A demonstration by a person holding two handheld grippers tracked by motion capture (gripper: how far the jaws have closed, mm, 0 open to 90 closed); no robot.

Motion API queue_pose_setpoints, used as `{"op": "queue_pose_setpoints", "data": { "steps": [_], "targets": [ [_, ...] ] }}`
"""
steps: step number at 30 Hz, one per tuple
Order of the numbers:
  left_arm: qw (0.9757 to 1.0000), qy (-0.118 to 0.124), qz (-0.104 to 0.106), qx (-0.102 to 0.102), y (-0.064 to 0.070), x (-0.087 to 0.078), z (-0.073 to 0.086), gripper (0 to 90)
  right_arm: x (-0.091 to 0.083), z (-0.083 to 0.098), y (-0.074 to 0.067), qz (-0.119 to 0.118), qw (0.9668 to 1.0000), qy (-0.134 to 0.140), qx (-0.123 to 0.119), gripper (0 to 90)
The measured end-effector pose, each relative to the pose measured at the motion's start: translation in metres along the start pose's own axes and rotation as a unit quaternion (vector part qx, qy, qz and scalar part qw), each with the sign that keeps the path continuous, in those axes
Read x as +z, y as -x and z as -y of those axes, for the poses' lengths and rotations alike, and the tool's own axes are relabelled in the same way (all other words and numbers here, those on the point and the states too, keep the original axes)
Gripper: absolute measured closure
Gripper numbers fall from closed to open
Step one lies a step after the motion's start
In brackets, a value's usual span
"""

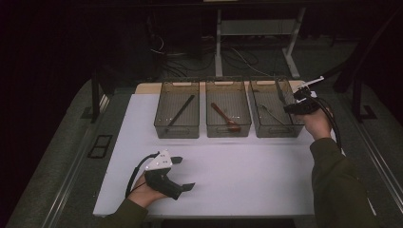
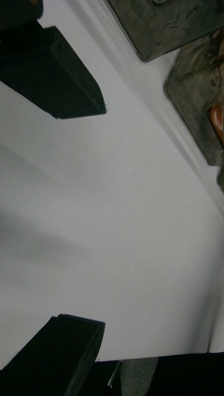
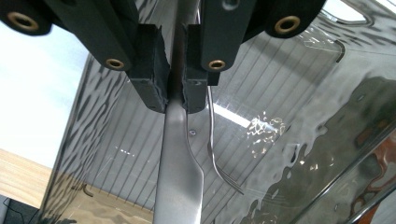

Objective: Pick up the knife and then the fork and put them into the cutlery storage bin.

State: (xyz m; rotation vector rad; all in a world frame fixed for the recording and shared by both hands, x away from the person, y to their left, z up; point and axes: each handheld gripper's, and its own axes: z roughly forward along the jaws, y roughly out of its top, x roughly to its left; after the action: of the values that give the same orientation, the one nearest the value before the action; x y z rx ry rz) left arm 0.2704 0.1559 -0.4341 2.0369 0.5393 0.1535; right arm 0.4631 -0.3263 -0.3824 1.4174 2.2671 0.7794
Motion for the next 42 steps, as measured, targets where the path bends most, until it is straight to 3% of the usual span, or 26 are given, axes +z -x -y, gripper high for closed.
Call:
{"op": "queue_pose_setpoints", "data": {
  "steps": [7,13,23,29,36,39,42],
  "targets": [
    [1.0,0.0,0.001,-0.001,0.0,0.0,0.0,0.0,0.008,-0.001,-0.004,0.004,0.9999,-0.012,-0.003,80.2],
    [1.0,0.0,0.001,0.0,0.001,0.0,0.0,0.0,0.013,-0.004,-0.01,0.01,0.9995,-0.022,-0.02,79.8],
    [1.0,-0.001,0.001,0.001,0.001,0.0,-0.001,0.0,0.017,-0.003,-0.012,-0.003,0.9996,-0.024,-0.016,76.8],
    [1.0,-0.002,0.001,0.002,0.001,0.0,-0.001,0.0,0.014,-0.003,-0.01,-0.02,0.9997,-0.01,-0.005,66.9],
    [1.0,-0.001,0.001,-0.001,0.001,0.0,0.0,0.0,0.007,-0.004,-0.007,-0.051,0.9982,0.02,0.026,46.8],
    [1.0,-0.001,0.001,0.0,0.001,0.0,0.0,0.0,0.003,-0.004,-0.008,-0.044,0.9982,0.028,0.03,40.9],
    [1.0,-0.002,0.001,0.0,0.001,0.001,0.0,0.0,-0.002,-0.004,-0.009,-0.057,0.9971,0.043,0.028,35.6]
  ]
}}
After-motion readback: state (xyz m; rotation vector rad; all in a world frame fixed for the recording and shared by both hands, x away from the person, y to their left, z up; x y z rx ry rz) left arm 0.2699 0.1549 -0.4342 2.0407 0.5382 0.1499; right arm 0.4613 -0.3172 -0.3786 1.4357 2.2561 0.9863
